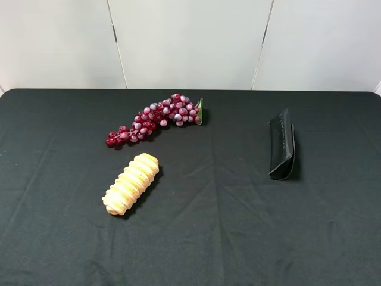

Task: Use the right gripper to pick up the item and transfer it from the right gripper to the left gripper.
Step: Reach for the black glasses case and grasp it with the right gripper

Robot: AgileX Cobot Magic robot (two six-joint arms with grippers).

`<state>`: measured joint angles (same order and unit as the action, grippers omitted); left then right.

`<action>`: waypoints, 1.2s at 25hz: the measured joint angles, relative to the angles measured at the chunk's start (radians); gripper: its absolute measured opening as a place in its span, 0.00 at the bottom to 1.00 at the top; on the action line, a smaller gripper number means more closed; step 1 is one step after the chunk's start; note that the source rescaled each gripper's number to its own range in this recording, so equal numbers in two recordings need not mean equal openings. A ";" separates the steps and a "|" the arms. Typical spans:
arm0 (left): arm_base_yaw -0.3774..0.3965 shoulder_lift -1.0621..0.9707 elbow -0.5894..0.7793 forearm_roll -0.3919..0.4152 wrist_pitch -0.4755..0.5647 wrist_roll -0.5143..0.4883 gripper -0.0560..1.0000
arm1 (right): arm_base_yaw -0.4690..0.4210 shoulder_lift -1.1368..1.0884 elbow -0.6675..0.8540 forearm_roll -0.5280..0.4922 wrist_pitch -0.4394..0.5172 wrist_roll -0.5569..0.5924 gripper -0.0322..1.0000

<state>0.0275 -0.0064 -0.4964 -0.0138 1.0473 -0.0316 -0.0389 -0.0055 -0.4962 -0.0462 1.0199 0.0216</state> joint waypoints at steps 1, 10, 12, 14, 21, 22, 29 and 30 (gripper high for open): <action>0.000 0.000 0.000 0.000 0.000 0.000 0.99 | 0.000 0.000 0.000 0.000 0.000 0.000 1.00; 0.000 0.000 0.000 0.000 0.000 0.000 0.99 | 0.000 0.000 0.000 0.000 0.000 0.000 1.00; 0.000 0.000 0.000 0.000 0.000 0.000 0.99 | 0.000 0.000 0.000 0.000 0.000 0.000 1.00; 0.000 0.000 0.000 0.000 0.000 0.000 0.99 | 0.000 0.000 0.000 0.001 0.000 0.000 1.00; 0.000 0.000 0.000 0.000 0.000 0.000 0.99 | 0.000 0.085 0.000 0.026 0.000 0.000 1.00; 0.000 0.000 0.000 0.000 0.000 0.000 0.99 | 0.000 0.125 -0.001 0.037 0.000 0.000 1.00; 0.000 0.000 0.000 0.000 0.000 0.000 0.99 | 0.006 0.427 -0.103 0.109 -0.003 -0.048 1.00; 0.000 0.000 0.000 0.000 0.000 0.000 0.99 | 0.019 0.459 -0.122 0.116 -0.009 -0.055 1.00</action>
<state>0.0275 -0.0064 -0.4964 -0.0138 1.0473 -0.0316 -0.0195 0.4533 -0.6186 0.0697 1.0111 -0.0333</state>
